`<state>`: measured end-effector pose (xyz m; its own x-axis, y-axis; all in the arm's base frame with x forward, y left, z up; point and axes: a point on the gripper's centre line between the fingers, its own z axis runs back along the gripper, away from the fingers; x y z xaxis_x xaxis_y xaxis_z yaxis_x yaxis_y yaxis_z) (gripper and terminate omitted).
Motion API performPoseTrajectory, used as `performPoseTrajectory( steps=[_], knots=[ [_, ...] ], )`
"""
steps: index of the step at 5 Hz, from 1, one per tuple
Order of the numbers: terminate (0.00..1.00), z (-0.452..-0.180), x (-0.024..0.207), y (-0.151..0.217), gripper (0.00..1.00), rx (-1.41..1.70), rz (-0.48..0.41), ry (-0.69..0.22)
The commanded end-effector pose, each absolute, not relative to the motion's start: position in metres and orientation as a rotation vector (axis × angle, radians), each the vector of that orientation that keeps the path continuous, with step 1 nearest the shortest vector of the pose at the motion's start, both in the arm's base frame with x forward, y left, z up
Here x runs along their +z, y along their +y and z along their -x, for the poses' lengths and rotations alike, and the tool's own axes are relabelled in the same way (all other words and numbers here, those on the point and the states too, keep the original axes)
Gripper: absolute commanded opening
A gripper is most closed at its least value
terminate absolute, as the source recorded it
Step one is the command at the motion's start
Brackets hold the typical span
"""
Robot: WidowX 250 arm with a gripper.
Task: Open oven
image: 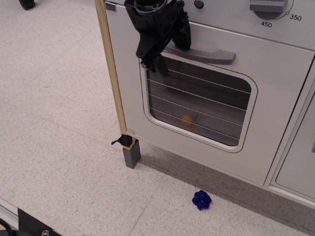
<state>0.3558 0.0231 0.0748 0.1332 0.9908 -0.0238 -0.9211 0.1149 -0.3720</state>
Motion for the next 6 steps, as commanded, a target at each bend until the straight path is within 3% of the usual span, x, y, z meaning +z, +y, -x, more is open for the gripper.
performPoseTrajectory(
  steps=[1,4,6],
  knots=[
    [0.0,-0.36,0.08,0.02,1.0,1.389,0.38,-0.288],
    [0.0,-0.337,0.06,0.039,1.0,1.345,0.281,-0.258],
    [0.0,-0.304,0.064,0.065,1.0,1.268,0.228,-0.243]
  ],
)
